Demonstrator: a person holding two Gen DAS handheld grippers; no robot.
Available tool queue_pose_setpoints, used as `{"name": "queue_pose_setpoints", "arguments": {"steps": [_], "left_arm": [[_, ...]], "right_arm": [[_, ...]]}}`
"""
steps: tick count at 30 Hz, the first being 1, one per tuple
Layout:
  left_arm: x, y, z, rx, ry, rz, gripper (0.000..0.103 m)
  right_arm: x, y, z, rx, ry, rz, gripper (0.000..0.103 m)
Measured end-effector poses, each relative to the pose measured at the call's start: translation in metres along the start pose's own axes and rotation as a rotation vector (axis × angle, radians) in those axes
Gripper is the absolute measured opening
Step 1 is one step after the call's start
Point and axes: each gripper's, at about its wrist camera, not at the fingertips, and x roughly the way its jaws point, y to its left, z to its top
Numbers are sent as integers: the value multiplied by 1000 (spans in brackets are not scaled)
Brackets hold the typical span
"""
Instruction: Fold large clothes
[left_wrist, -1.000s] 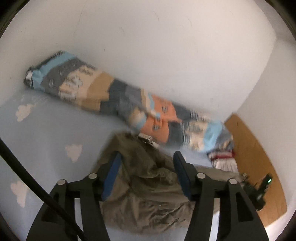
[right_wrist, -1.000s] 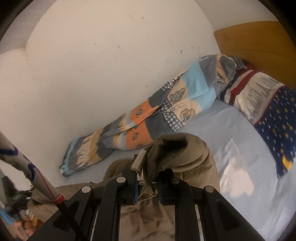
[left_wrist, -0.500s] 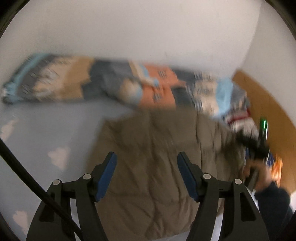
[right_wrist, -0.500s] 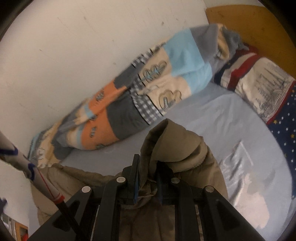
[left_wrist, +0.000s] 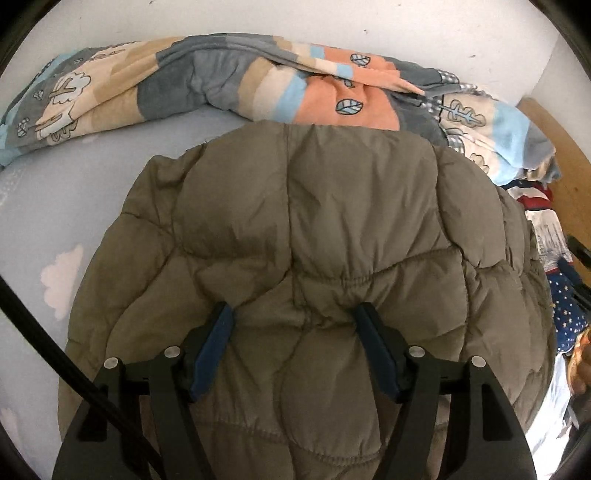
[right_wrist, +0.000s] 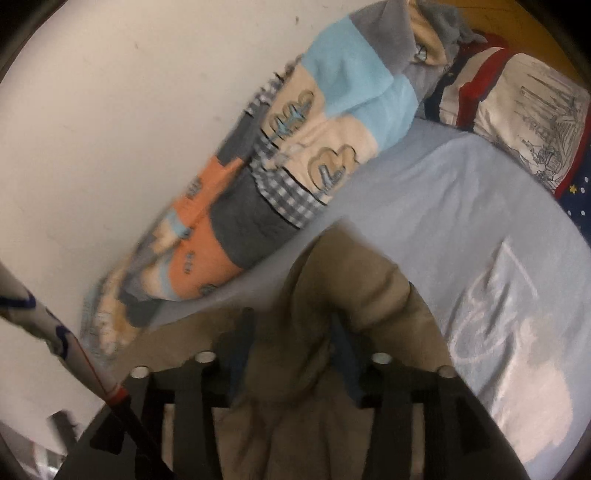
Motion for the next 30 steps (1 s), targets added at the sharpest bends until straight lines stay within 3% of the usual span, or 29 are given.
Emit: {"name": "queue_pose_setpoints", "arguments": {"steps": [5, 8, 12, 15, 24, 27, 30], "left_arm": [[0, -1, 0, 8, -14, 13, 71], [1, -1, 0, 11, -18, 22, 72], [4, -1, 0, 25, -29, 33, 73], [9, 1, 1, 38, -46, 39, 76], [33, 10, -3, 13, -123, 25, 84], [34, 4, 0, 23, -90, 86, 85], [14, 0, -3, 19, -46, 148, 84]], "right_arm": [[-29, 24, -33, -232, 66, -16, 53], [-22, 34, -62, -395, 99, -124, 53], [9, 25, -81, -462, 164, -183, 53], [34, 8, -86, -437, 210, -175, 54], [59, -26, -93, -332, 192, -116, 55], [66, -31, -89, -280, 206, -84, 55], [63, -21, -84, -279, 240, -145, 55]]}}
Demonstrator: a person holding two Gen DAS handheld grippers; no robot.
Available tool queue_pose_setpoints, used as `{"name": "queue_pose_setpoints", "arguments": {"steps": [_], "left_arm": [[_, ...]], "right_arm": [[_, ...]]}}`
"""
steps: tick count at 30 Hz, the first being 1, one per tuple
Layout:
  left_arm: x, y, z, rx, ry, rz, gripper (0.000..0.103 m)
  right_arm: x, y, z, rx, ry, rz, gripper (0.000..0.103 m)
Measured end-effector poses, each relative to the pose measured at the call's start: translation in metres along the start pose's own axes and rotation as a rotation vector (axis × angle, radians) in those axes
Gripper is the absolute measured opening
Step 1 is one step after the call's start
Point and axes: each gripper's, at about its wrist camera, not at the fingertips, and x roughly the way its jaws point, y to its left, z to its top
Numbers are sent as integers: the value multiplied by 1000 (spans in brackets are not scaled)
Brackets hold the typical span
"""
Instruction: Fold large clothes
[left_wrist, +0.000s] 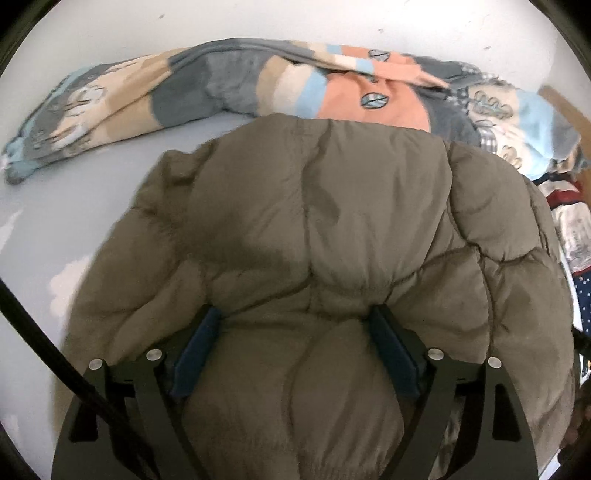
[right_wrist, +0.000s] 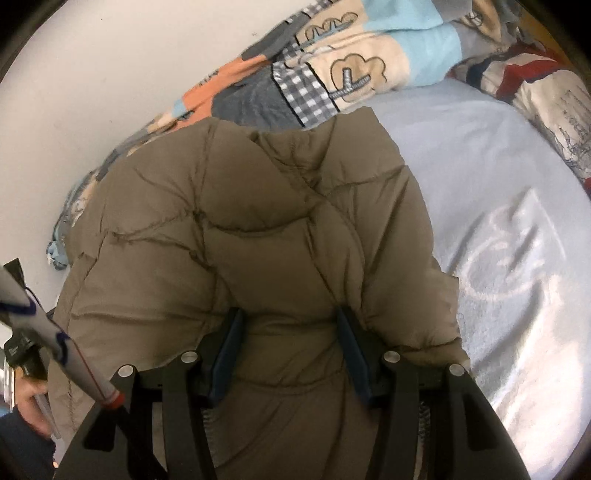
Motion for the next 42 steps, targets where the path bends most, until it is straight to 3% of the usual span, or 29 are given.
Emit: {"name": "queue_pose_setpoints", "arguments": {"steps": [2, 4, 7, 13, 18, 24, 27, 30, 36, 42], "left_arm": [[-36, 7, -10, -14, -29, -66, 84], [-76, 17, -29, -29, -89, -109, 84], [-126, 35, -67, -37, -125, -48, 84], [-177, 66, -133, -110, -182, 75, 84], [-164, 74, -138, -169, -185, 98, 84], [-135, 63, -126, -136, -192, 157, 84], [-122, 52, -122, -98, -158, 147, 84], [-106, 43, -119, -58, -120, 161, 84], [-87, 22, -123, 33, -108, 280, 86], [-84, 25, -125, 30, -92, 286, 89]], "right_arm": [[-21, 6, 1, 29, 13, -50, 55], [-58, 15, -7, 52, -60, 5, 57], [-110, 38, -34, 14, -139, 38, 67], [-160, 60, -100, 76, -169, 13, 68], [-175, 70, -135, 119, -189, -4, 68], [-144, 79, -121, 30, -203, -56, 68], [-128, 73, -109, 75, -207, -5, 68], [-104, 78, -102, 54, -172, -38, 68], [-73, 92, -104, -17, -106, -130, 71], [-58, 88, -110, -29, -69, -145, 73]]}}
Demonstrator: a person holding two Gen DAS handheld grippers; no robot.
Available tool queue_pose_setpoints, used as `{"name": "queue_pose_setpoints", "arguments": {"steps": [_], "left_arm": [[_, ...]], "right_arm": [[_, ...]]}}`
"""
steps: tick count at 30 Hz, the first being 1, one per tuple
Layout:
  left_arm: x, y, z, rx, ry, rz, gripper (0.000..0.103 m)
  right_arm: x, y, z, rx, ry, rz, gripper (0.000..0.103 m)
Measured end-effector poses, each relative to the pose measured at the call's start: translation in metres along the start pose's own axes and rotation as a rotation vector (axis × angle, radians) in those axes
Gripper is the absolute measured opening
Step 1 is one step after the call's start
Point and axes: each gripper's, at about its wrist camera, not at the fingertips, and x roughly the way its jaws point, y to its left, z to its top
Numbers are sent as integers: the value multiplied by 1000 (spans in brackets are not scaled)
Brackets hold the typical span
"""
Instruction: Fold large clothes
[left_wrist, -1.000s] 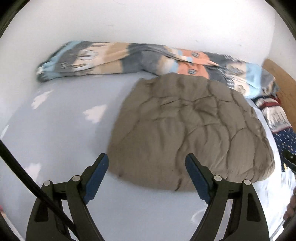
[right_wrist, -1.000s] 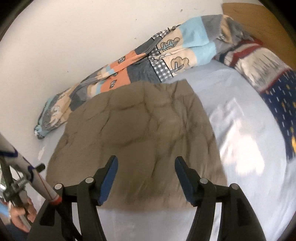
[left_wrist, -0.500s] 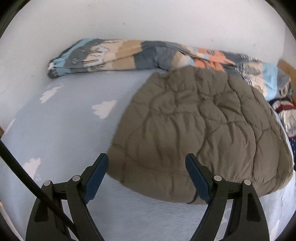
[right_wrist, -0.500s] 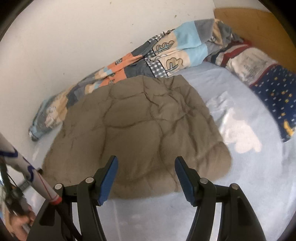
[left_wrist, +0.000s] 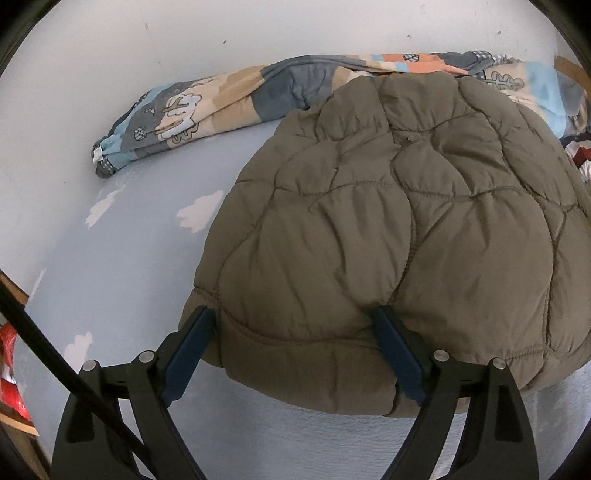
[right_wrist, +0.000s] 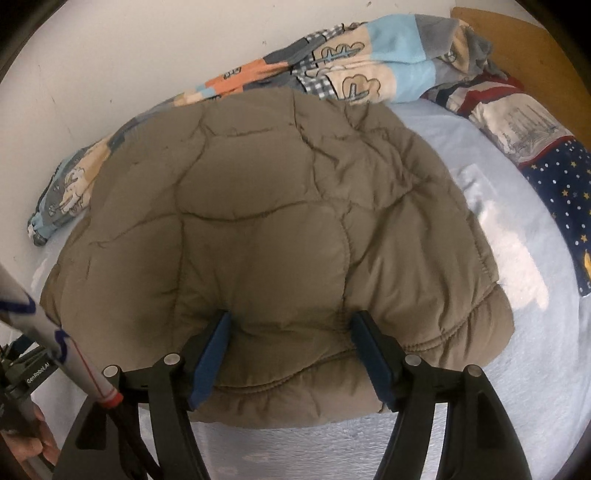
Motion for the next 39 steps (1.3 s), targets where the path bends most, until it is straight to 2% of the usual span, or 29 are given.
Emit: {"name": "queue_pose_setpoints", "arguments": {"steps": [13, 31, 36, 39], "left_arm": [[2, 2, -6, -30, -36, 31, 96], [1, 3, -4, -23, -16, 30, 97], [-5, 13, 3, -71, 29, -15, 96], [-13, 26, 8, -144, 51, -104, 96]], "right_arm": [[1, 2, -2, -33, 4, -6, 74], [3, 5, -2, -51, 25, -7, 76], [-12, 0, 5, -20, 18, 28, 76], [-27, -8, 9, 10, -9, 31, 76]]}}
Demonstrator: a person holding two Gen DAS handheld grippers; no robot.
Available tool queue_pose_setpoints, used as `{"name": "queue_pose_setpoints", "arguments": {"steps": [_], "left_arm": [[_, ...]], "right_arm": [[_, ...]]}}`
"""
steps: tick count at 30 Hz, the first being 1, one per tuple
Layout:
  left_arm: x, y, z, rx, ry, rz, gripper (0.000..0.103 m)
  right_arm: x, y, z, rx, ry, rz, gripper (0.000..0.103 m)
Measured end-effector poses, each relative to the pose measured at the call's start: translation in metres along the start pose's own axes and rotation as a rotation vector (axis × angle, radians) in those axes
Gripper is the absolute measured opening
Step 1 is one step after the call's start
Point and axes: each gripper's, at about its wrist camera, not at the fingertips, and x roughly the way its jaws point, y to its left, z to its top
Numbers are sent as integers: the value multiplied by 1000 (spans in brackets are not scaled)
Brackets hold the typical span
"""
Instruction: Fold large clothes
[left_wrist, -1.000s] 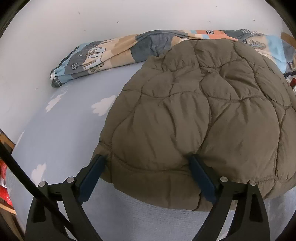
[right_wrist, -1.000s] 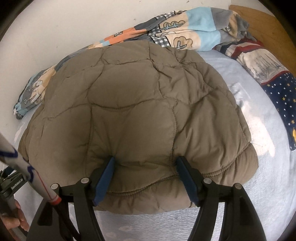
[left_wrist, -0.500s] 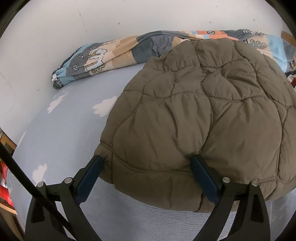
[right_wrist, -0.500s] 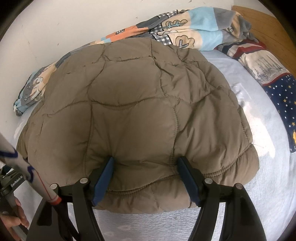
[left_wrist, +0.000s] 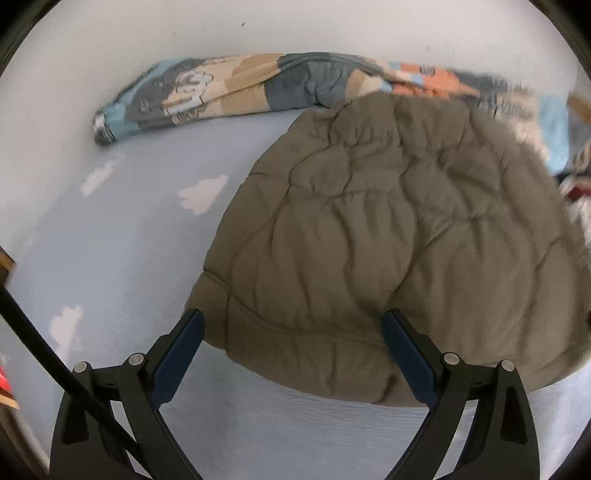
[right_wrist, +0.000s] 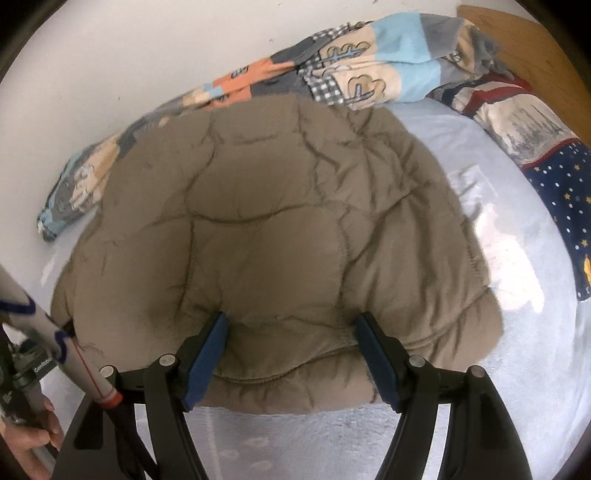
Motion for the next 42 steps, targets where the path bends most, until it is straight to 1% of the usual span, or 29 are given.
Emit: {"name": "queue_pose_setpoints", "arguments": {"steps": [3, 5, 8, 11, 13, 14, 15, 16, 17, 23, 25, 27, 28, 29, 30, 32, 33, 34, 35, 37, 39, 40, 42], "left_arm": [[-9, 19, 7, -72, -8, -29, 96], [-10, 39, 11, -146, 0, -40, 96], [-6, 58, 10, -221, 25, -61, 96], [2, 64, 7, -243, 54, -47, 96], [9, 63, 7, -225, 69, -16, 96], [14, 59, 6, -201, 85, 5, 96], [19, 55, 5, -177, 98, 18, 96], [22, 52, 4, -159, 103, 29, 96], [24, 48, 3, -145, 101, 43, 96], [27, 38, 1, -65, 94, 100, 97], [33, 41, 0, -68, 116, 88, 97], [37, 46, -1, -97, 140, 60, 97], [40, 49, -1, -115, 154, 42, 97], [43, 55, -1, -147, 172, 13, 97], [44, 58, -1, -172, 183, -7, 97], [42, 69, 0, -250, 214, -74, 96], [40, 76, 1, -291, 231, -111, 96], [38, 85, 1, -347, 248, -164, 96], [36, 93, 1, -396, 252, -211, 96], [31, 106, 1, -463, 247, -270, 96], [28, 116, 1, -493, 242, -302, 96], [27, 119, 1, -501, 244, -312, 96], [25, 125, 0, -522, 246, -324, 96]], "right_arm": [[-18, -17, 6, 52, -50, -22, 76], [-26, -34, 9, 114, -69, -10, 76], [-34, -67, 10, 234, -76, 11, 77], [-37, -90, 10, 298, -75, -3, 77], [-36, -102, 10, 330, -62, -52, 76], [-34, -108, 8, 349, -54, -67, 67], [-31, -112, 6, 360, -36, -75, 60], [-23, -114, 3, 363, 8, -92, 40], [-17, -116, 1, 362, 31, -106, 34], [-4, -105, 1, 272, 63, -209, 34], [-2, -106, 1, 259, 72, -216, 34], [3, -110, 0, 263, 84, -207, 35], [5, -113, -1, 267, 91, -200, 38], [8, -116, -2, 274, 103, -202, 47], [11, -122, -4, 298, 116, -189, 51], [15, -135, -8, 375, 122, -135, 59], [13, -142, -10, 421, 119, -103, 59], [7, -146, -10, 461, 109, -75, 59], [2, -148, -9, 479, 98, -62, 59], [-12, -150, -6, 507, 62, -45, 59], [-25, -154, -6, 538, 25, -29, 63], [-28, -155, -7, 551, 17, -21, 67], [-32, -159, -10, 589, 11, 9, 68]]}}
